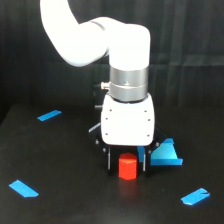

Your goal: Pick up the red object from the table

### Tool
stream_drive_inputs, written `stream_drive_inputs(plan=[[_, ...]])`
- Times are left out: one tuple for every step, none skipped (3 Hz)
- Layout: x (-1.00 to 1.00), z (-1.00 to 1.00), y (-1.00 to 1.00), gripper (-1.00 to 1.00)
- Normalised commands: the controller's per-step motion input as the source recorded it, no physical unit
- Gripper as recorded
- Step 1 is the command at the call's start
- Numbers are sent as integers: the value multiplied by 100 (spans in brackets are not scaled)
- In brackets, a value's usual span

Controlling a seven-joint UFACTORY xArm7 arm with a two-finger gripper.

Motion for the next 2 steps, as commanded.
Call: stream_drive_inputs(plan=[[0, -17, 7, -95], [1, -20, 1, -100]])
